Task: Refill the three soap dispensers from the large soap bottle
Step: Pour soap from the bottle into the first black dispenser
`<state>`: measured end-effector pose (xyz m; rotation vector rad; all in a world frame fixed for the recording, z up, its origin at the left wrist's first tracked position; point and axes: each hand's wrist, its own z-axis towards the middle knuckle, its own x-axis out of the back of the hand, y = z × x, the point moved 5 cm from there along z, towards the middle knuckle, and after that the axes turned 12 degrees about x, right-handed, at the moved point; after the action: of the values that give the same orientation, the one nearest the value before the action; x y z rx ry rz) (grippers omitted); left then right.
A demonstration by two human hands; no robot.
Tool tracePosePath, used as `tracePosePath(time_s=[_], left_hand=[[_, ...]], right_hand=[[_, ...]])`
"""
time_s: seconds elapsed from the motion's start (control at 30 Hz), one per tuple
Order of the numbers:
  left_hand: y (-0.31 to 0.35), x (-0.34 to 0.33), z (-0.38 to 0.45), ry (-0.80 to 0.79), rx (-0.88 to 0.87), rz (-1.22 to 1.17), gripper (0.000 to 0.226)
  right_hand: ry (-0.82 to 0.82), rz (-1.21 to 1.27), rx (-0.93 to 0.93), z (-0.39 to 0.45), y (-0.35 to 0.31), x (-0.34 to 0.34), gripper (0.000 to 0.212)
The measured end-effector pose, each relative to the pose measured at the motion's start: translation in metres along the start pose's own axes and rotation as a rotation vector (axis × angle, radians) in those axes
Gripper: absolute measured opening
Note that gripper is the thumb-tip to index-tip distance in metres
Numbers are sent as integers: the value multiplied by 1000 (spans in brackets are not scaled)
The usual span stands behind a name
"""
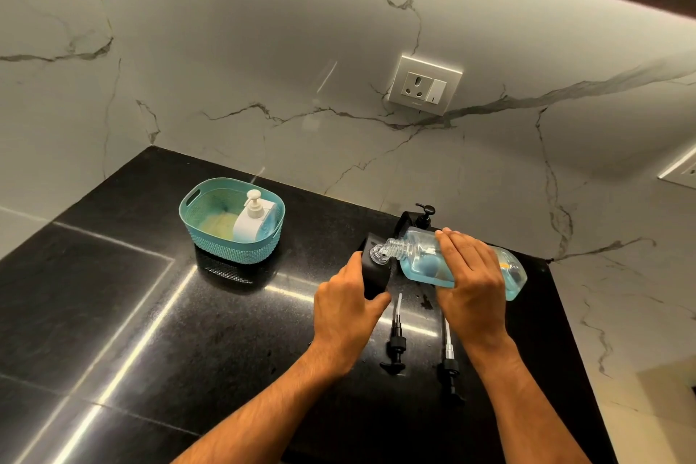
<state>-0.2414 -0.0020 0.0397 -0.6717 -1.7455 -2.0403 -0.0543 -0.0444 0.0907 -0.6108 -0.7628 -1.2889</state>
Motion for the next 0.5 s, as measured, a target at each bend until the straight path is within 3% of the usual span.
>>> tracePosePath(time_s=[0.5], left_hand=[[0,0,3,5,1,-2,50]], right_hand=[[12,-4,18,3,2,-2,74]])
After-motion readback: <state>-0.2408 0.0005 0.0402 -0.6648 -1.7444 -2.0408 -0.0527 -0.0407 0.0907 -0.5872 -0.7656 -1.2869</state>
